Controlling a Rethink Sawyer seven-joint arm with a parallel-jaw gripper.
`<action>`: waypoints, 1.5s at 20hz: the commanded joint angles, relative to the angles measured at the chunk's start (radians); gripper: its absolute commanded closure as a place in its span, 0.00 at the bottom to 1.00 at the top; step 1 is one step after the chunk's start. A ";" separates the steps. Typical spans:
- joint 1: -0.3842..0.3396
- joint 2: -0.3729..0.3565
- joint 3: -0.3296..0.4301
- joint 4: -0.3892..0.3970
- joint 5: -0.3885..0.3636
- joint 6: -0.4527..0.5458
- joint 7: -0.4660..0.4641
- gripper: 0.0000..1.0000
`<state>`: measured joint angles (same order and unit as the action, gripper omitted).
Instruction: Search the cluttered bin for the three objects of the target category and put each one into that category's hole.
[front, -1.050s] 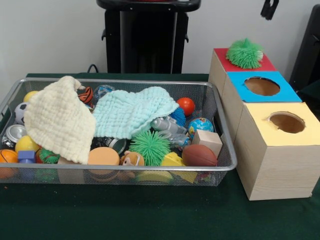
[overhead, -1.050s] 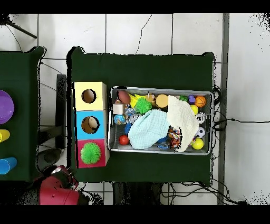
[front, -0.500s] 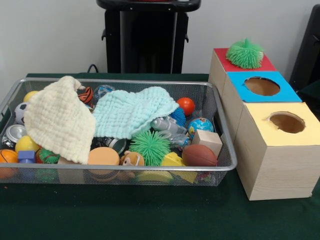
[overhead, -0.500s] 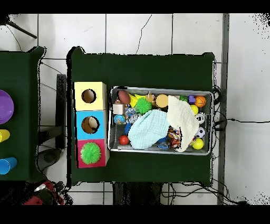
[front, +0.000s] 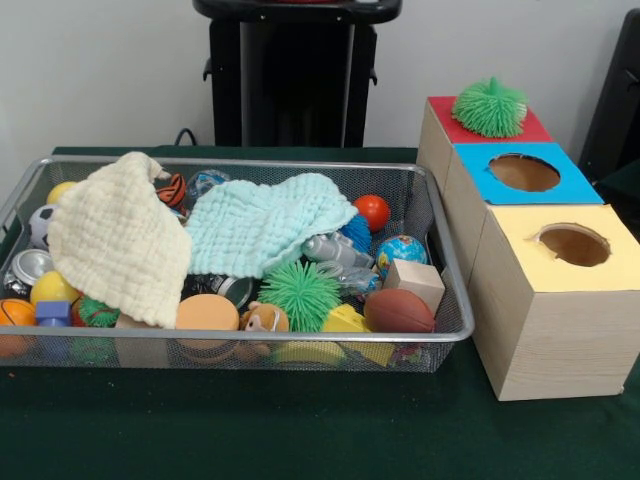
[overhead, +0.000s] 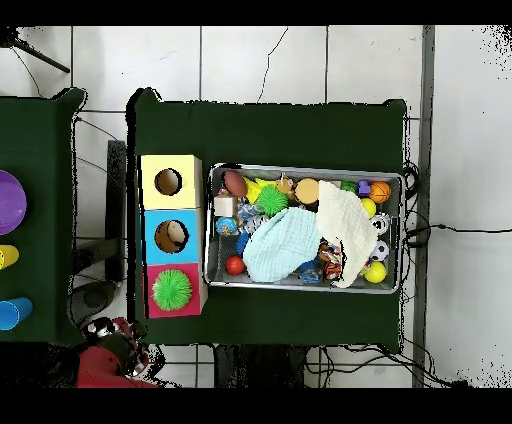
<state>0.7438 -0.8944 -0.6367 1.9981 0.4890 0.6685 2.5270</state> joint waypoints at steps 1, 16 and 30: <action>-0.107 0.067 0.110 0.033 -0.011 -0.064 0.118 1.00; -0.299 0.162 0.218 -0.062 -0.046 -0.127 0.033 1.00; -0.401 0.186 0.291 -0.209 -0.079 0.027 0.051 1.00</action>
<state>0.3638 -0.7306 -0.4531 1.9074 0.4589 0.5885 2.5270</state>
